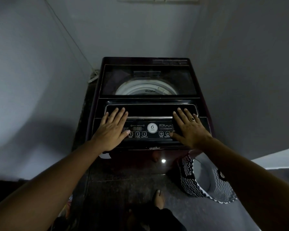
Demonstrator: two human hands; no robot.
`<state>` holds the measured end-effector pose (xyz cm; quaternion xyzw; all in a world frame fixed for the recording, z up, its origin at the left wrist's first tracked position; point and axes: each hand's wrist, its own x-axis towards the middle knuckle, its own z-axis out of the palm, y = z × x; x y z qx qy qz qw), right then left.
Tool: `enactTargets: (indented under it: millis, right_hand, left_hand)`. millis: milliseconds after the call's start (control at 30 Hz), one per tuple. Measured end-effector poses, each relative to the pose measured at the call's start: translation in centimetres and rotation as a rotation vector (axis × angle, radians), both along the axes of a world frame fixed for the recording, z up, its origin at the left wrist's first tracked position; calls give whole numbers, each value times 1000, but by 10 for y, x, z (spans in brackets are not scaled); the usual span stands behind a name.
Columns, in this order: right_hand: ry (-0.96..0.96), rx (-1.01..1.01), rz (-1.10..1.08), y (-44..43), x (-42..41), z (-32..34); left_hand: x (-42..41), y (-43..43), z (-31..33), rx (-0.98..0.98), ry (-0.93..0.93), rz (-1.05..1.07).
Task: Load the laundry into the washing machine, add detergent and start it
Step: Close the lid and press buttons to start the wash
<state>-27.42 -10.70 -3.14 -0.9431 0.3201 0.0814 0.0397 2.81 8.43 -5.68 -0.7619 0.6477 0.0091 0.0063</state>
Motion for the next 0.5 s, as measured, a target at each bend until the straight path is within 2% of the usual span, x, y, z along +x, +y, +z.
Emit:
enactTargets:
  millis: [500]
  right_hand:
    - [10,102,24,-11,0,2]
  left_hand:
    - [-12,3,-1,57,64,152]
